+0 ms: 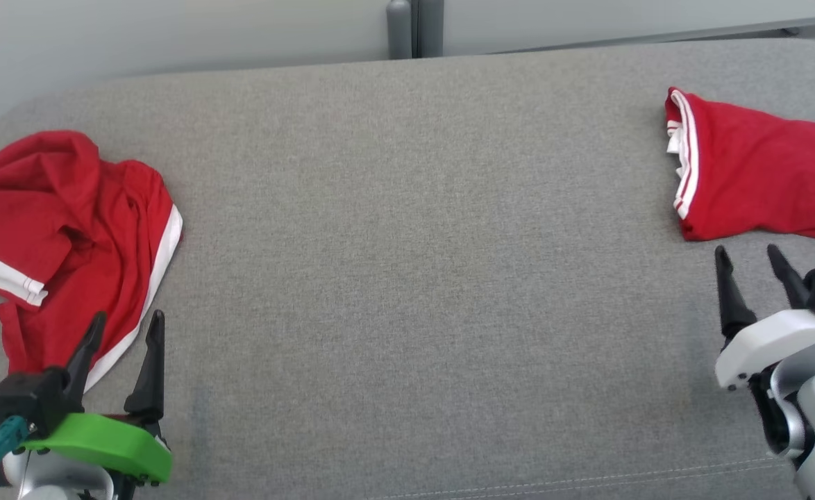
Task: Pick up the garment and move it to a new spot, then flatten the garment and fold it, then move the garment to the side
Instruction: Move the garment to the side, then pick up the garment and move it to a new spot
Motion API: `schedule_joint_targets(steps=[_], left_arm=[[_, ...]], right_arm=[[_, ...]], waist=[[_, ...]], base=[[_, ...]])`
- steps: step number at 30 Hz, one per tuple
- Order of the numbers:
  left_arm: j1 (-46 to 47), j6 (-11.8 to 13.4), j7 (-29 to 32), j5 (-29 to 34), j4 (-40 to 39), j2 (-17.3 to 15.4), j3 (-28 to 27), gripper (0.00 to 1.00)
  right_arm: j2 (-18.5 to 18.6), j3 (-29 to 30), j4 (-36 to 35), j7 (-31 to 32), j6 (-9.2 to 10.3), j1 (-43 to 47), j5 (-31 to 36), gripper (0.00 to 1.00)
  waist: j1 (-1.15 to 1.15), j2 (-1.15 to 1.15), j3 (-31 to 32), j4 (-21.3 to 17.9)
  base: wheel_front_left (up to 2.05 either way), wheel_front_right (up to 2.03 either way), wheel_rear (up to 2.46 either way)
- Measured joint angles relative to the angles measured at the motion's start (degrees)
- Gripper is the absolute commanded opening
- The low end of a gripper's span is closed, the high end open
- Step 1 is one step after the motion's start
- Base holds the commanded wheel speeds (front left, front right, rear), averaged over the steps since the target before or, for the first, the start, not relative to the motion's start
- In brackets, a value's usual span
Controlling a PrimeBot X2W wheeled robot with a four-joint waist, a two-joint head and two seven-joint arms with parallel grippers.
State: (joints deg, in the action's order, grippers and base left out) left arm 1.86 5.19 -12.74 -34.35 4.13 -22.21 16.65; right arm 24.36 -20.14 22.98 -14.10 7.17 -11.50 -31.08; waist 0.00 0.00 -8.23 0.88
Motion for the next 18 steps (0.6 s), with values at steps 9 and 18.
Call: schedule_joint_targets(steps=[9,18], left_arm=[[-5.09,0.21,-0.49,-0.01,0.94,0.87,0.23,1.00],[-5.09,0.21,-0.52,0.43,-0.07,0.88,0.31,1.00]], right_arm=[[-2.52,0.21,-2.20,-0.24,0.01,6.91,4.78,1.00],[-2.53,4.47,-6.69,-0.26,0.01,8.30,8.91,1.00]], waist=[[0.00,0.00,6.73,-1.90],[0.00,0.00,8.93,-0.19]], base=[[0.00,0.00,0.00],[0.00,0.00,0.00]])
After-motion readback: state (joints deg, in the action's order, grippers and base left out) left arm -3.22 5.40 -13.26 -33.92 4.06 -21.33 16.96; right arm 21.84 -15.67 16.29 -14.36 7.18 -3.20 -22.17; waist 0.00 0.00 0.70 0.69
